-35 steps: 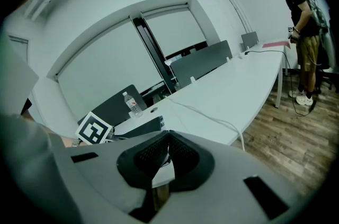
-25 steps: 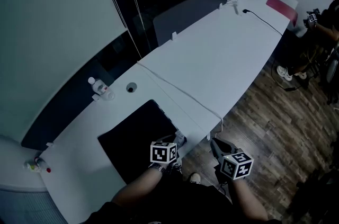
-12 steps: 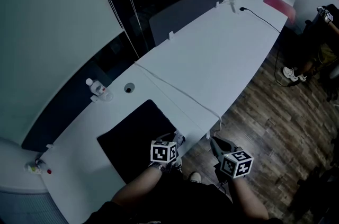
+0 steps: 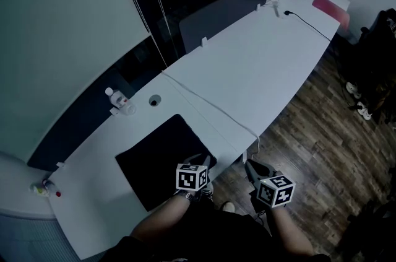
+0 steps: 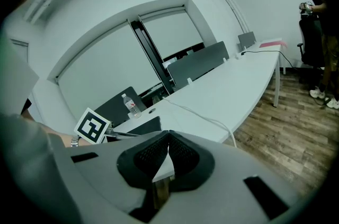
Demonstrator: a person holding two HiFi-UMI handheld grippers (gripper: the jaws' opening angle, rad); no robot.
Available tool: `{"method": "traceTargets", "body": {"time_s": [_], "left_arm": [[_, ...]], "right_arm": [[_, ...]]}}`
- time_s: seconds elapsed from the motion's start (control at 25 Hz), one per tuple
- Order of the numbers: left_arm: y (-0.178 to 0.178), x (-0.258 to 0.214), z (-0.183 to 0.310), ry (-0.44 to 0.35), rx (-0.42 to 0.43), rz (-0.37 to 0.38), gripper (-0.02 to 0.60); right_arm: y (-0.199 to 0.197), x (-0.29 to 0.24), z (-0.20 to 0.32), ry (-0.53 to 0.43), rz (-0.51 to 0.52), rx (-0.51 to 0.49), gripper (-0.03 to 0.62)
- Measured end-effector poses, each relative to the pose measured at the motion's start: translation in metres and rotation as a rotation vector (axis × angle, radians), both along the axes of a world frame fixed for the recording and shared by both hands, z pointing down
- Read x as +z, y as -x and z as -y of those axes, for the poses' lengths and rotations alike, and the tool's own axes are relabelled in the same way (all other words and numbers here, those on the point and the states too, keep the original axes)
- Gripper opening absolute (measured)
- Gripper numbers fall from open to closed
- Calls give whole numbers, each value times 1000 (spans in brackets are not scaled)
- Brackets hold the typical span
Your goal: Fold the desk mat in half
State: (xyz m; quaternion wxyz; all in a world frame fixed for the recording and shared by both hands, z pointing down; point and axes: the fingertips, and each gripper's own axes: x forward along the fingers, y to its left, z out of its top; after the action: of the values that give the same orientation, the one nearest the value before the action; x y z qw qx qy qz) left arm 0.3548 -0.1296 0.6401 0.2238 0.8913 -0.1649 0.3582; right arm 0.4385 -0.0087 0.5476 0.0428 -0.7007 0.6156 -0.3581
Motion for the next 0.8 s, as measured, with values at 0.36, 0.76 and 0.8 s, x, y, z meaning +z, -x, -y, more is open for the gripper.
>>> {"method": "traceTargets", "body": {"time_s": [0.36,0.76,0.8], "left_arm": [[22,-24,-20,1,-76,-51,6],[88,-40,-48,-29,-205,-73,6],[98,-41,-50,-36,-221,-72,6]], "right_arm": [[18,-3,-9,-32,11,-79,23],[68,1,-10,-48,-14,-243,23],[76,2,-9,-50,-12,-262,23]]}}
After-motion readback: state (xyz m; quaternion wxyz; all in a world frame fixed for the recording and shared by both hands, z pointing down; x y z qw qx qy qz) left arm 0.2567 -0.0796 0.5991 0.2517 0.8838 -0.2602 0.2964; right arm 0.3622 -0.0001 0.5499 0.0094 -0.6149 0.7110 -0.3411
